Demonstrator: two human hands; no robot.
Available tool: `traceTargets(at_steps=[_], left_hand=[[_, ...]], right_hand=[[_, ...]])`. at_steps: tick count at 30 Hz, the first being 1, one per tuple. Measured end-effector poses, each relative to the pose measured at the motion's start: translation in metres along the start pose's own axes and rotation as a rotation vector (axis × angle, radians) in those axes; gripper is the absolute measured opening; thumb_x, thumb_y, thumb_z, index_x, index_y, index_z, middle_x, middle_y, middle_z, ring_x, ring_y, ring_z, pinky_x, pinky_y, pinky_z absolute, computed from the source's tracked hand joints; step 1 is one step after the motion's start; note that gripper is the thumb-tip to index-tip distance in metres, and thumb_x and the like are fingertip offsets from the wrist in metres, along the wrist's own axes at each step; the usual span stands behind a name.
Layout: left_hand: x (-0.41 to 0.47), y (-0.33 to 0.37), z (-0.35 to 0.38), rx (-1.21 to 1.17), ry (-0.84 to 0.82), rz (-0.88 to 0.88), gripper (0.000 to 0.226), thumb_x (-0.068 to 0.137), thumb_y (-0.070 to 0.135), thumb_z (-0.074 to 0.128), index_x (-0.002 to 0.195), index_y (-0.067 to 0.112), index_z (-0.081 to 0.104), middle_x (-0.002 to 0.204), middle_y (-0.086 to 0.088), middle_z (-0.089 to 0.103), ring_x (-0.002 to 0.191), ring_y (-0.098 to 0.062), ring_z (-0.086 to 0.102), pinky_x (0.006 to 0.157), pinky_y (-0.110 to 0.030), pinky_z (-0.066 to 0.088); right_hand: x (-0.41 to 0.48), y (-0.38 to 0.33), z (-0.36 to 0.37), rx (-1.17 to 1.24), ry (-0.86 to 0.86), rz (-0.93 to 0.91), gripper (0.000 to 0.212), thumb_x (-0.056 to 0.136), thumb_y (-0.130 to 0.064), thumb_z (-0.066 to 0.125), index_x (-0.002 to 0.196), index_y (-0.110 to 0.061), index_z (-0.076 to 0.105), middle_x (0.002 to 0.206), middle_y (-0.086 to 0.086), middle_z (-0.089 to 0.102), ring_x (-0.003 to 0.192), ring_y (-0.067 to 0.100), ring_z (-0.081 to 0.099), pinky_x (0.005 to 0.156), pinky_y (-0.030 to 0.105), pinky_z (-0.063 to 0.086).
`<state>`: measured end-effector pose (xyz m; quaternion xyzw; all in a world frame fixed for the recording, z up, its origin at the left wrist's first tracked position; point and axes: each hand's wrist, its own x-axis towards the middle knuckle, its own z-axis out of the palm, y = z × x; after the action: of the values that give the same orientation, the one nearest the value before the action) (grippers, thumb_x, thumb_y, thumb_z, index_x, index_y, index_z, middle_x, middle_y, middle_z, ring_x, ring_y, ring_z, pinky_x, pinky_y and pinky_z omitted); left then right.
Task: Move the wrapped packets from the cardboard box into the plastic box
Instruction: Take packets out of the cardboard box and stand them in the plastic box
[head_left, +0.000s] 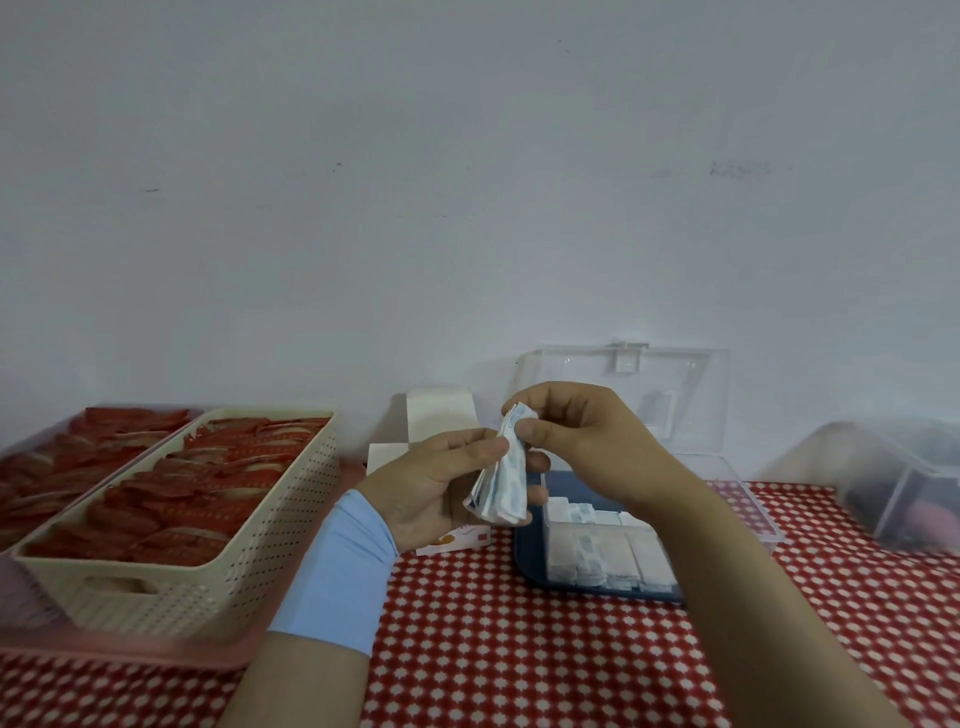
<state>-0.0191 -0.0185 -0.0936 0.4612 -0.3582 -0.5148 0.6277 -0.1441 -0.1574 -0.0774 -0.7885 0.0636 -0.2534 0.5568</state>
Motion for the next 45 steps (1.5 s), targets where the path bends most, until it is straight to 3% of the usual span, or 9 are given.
traceTargets(at_steps=[5,13,18,20,26,33,36,41,45], left_hand=[[-0.001,-0.002,-0.003,0.033,-0.004,-0.04,0.038,0.086,0.019,0.056,0.119,0.0,0.059,0.104,-0.016,0.074,0.083,-0.025,0.074,0.065,-0.031,0.061],[0.009,-0.005,0.009,-0.058,0.108,0.014,0.037,0.079,0.022,0.063,0.11,0.004,0.066,0.104,-0.015,0.075,0.091,-0.026,0.074,0.083,-0.038,0.059],[0.013,-0.003,0.007,-0.235,0.195,0.046,0.036,0.081,0.022,0.066,0.111,0.001,0.067,0.103,-0.016,0.072,0.089,-0.023,0.073,0.068,-0.03,0.06],[0.013,-0.002,0.008,-0.273,0.173,0.056,0.029,0.084,0.023,0.065,0.105,0.005,0.07,0.096,-0.013,0.072,0.084,-0.021,0.073,0.067,-0.031,0.06],[0.014,-0.004,0.014,-0.286,0.147,0.074,0.028,0.083,0.023,0.062,0.102,0.004,0.07,0.09,-0.012,0.073,0.079,-0.019,0.073,0.067,-0.028,0.06],[0.014,-0.006,0.006,-0.188,0.16,0.077,0.032,0.083,0.025,0.064,0.105,0.002,0.066,0.096,-0.015,0.069,0.083,-0.022,0.071,0.071,-0.03,0.06],[0.011,-0.007,0.001,-0.189,0.101,0.102,0.03,0.088,0.02,0.063,0.111,0.0,0.066,0.106,-0.016,0.069,0.094,-0.024,0.071,0.08,-0.034,0.06],[0.008,-0.006,0.001,-0.186,0.086,0.108,0.028,0.082,0.017,0.062,0.103,0.004,0.073,0.097,-0.014,0.073,0.077,-0.023,0.073,0.063,-0.032,0.061],[0.008,-0.008,0.004,-0.098,0.066,0.085,0.026,0.084,0.015,0.056,0.086,0.008,0.081,0.088,-0.011,0.074,0.075,-0.02,0.074,0.065,-0.03,0.06]], right_hand=[[0.001,0.001,-0.003,0.038,0.079,0.008,0.016,0.095,0.0,0.06,0.094,-0.009,0.073,0.095,0.014,0.074,0.084,0.017,0.069,0.084,0.029,0.059],[0.002,-0.002,0.005,0.018,0.125,0.041,0.02,0.095,-0.001,0.061,0.109,-0.012,0.07,0.089,0.005,0.069,0.063,0.007,0.065,0.061,0.02,0.053],[-0.005,-0.005,0.004,-0.263,0.076,-0.077,0.026,0.079,-0.029,0.08,0.093,-0.027,0.058,0.132,-0.022,0.054,0.114,-0.008,0.054,0.092,0.013,0.045],[-0.01,-0.009,0.007,-0.357,-0.051,-0.094,0.042,0.063,-0.034,0.09,0.085,-0.023,0.055,0.138,-0.028,0.044,0.116,-0.012,0.051,0.088,0.008,0.044],[-0.001,0.004,0.02,-0.503,0.052,-0.295,0.042,0.063,-0.022,0.088,0.071,-0.016,0.047,0.116,-0.009,0.056,0.082,0.014,0.065,0.064,0.037,0.056],[-0.004,0.001,0.018,-0.531,0.006,-0.241,0.052,0.053,-0.034,0.094,0.072,-0.019,0.048,0.122,-0.013,0.055,0.097,0.006,0.063,0.072,0.029,0.058],[-0.007,-0.003,0.014,-0.305,-0.007,-0.093,0.044,0.066,-0.036,0.089,0.086,-0.018,0.054,0.12,-0.011,0.06,0.1,0.008,0.063,0.084,0.022,0.054],[-0.001,-0.001,0.001,0.072,0.107,0.127,0.039,0.096,-0.027,0.064,0.133,-0.025,0.052,0.102,0.006,0.073,0.094,0.021,0.071,0.099,0.045,0.053],[-0.005,-0.002,-0.006,0.11,0.005,0.119,0.021,0.094,-0.009,0.065,0.113,-0.011,0.073,0.103,0.016,0.075,0.096,0.024,0.07,0.092,0.036,0.058]])
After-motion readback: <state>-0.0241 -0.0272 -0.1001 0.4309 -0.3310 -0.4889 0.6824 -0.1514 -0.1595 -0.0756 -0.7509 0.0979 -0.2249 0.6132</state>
